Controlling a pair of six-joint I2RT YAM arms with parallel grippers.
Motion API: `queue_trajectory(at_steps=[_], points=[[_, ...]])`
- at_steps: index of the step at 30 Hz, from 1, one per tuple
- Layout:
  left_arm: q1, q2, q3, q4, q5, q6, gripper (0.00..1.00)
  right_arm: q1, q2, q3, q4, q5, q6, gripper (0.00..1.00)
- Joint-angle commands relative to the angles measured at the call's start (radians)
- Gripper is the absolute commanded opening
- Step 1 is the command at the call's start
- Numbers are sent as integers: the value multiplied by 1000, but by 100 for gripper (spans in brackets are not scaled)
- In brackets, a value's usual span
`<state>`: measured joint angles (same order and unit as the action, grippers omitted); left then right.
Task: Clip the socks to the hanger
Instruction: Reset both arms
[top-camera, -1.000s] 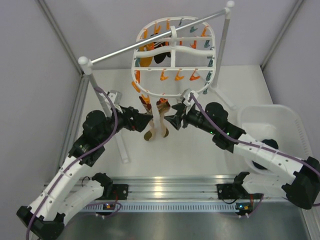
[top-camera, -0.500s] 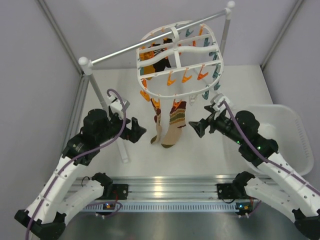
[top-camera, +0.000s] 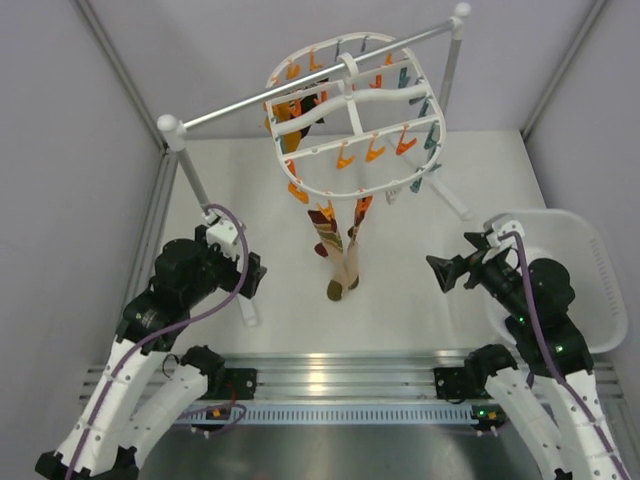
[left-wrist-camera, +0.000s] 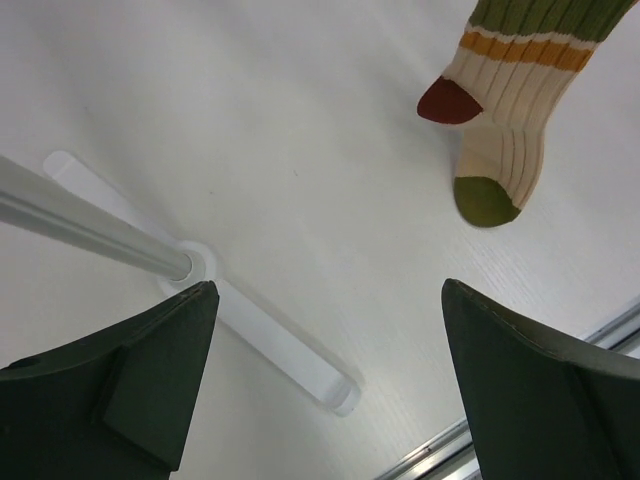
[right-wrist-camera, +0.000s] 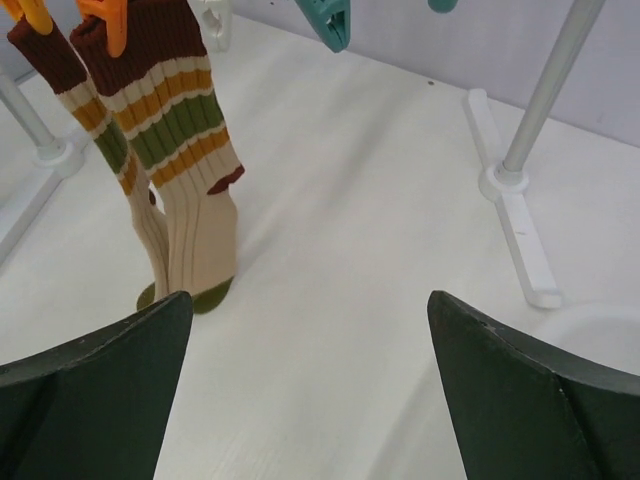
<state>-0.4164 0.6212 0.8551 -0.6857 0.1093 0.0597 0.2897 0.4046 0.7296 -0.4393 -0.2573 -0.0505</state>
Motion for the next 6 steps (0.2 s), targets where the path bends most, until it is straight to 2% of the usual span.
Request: queue_trajectory(at_steps=[1, 6], points=[[36, -35, -21, 47, -11, 41, 98, -56, -64, -16, -55, -62, 15, 100], [64, -57, -28, 51, -11, 38, 98, -104, -107, 5, -87, -106, 18, 100]])
